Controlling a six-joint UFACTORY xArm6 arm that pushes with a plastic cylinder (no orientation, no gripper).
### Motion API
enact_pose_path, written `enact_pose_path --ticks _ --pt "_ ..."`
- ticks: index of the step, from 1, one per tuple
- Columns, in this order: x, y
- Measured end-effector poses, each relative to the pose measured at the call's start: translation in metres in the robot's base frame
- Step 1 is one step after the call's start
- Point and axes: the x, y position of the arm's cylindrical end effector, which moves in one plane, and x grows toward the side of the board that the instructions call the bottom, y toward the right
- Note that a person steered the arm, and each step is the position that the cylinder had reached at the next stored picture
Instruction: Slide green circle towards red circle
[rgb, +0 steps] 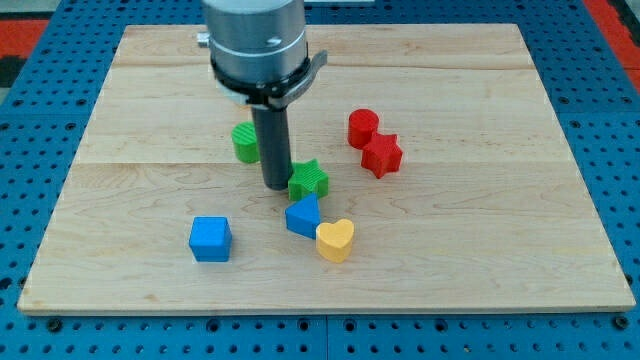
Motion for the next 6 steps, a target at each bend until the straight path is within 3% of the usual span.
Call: enact_pose_path --ticks 2,3,4,5,6 --pt "-0.006 -0.096" --pt "-0.034 -0.074" --pt "-0.067 -0.001" --pt "-0.079 -0.048" --pt "-0.14 -0.023"
